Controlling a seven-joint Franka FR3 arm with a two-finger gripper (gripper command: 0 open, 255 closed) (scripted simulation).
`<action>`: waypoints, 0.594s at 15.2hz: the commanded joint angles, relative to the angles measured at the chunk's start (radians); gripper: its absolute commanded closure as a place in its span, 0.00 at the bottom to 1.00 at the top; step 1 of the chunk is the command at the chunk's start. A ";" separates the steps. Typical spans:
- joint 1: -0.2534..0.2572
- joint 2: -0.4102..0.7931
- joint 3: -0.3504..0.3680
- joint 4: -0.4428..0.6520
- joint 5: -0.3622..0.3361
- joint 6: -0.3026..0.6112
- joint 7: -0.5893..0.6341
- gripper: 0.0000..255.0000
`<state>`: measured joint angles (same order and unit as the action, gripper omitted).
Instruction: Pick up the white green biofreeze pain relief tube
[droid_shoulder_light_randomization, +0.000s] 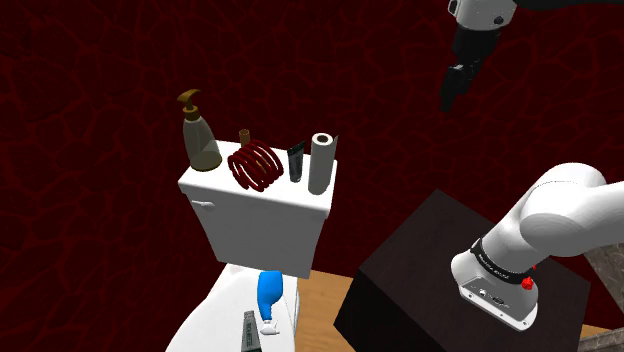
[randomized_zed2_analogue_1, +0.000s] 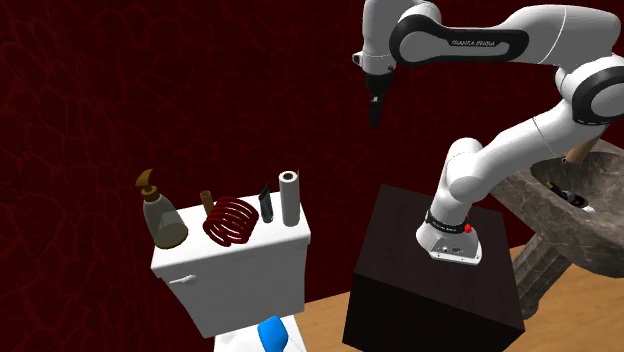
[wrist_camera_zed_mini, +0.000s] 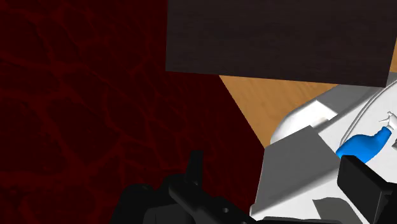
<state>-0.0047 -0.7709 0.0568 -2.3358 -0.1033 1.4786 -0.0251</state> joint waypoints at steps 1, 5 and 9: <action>0.000 0.000 0.000 0.000 0.000 0.000 0.000 0.00; 0.035 0.134 -0.034 0.027 -0.018 0.111 -0.119 0.00; 0.068 0.274 -0.058 0.073 -0.024 0.208 -0.236 0.00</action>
<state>0.0538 -0.5362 0.0031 -2.2757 -0.1275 1.6576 -0.2313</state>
